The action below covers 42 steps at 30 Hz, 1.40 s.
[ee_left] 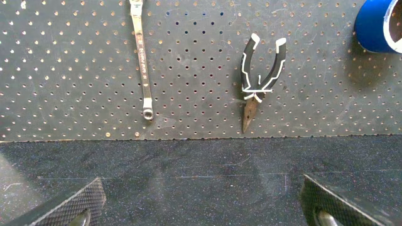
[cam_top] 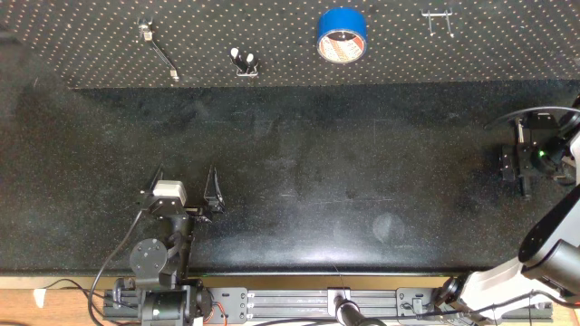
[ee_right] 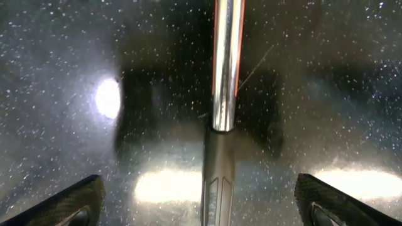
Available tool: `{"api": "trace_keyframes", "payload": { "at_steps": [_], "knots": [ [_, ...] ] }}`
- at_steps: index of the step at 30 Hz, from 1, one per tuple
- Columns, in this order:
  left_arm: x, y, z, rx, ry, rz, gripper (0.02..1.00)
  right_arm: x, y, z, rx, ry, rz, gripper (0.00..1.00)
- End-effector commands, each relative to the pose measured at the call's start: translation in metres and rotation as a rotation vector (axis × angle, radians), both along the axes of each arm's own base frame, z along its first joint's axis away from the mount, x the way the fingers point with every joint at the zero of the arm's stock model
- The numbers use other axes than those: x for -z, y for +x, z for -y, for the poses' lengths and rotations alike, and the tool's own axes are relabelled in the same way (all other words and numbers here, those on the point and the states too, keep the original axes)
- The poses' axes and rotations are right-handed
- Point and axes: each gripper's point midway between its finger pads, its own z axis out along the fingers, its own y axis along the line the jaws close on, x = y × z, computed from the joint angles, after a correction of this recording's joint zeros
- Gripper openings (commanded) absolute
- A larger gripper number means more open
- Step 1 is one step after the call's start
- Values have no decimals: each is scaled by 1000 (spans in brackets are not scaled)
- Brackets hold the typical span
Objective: Place Tools Onto Pegboard
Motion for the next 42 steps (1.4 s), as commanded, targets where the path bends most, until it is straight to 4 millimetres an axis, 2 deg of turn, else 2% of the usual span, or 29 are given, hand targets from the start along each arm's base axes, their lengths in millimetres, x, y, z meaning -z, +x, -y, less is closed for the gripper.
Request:
{"api": "trace_keyframes", "payload": {
  "at_steps": [1, 15, 16, 17, 18, 19, 20, 21, 22, 23, 24, 25, 29, 31, 32, 35, 39, 42],
  "knots": [
    [1, 0, 0, -3, 6, 0, 996, 11, -2, -2, -25, 24, -16, 985],
    [1, 0, 0, -3, 6, 0, 996, 25, -5, -3, -24, 42, -53, 972],
    [1, 0, 0, -3, 6, 0, 996, 25, -5, -3, -24, 43, -53, 759],
    [1, 0, 0, -3, 6, 0, 996, 25, -6, -3, -24, 43, -53, 450],
    [1, 0, 0, -3, 6, 0, 996, 25, -6, -3, -24, 43, -53, 286],
    [1, 0, 0, -3, 6, 0, 998, 25, -6, -3, -24, 43, -53, 139],
    [1, 0, 0, -3, 6, 0, 996, 25, -6, -3, -24, 43, -53, 82],
    [1, 0, 0, -3, 6, 0, 998, 25, -5, -3, -24, 43, -52, 75],
    [1, 0, 0, -3, 6, 0, 996, 15, 1, 0, 26, 22, -11, 75],
    [1, 0, 0, -3, 6, 0, 996, -44, 21, 9, 164, -61, 191, 75],
    [1, 0, 0, -3, 6, 0, 996, -65, 25, 7, 185, -69, 259, 75],
    [1, 0, 0, -3, 6, 0, 996, -103, 29, 0, 218, -70, 381, 80],
    [1, 0, 0, -3, 6, 0, 996, -186, 31, -31, 291, -25, 660, 73],
    [1, 0, 0, -3, 6, 0, 996, -223, 34, -64, 247, 2, 783, 77],
    [1, 0, 0, -3, 6, 0, 996, -231, 36, -77, 220, 15, 807, 75],
    [1, 0, 0, -3, 6, 0, 996, -250, 51, -133, 63, 81, 880, 73],
    [1, 0, 0, -3, 6, 0, 996, -260, 71, -176, -75, 134, 935, 73],
    [1, 0, 0, -3, 6, 0, 996, -255, 78, -195, -126, 161, 922, 73]
  ]
}}
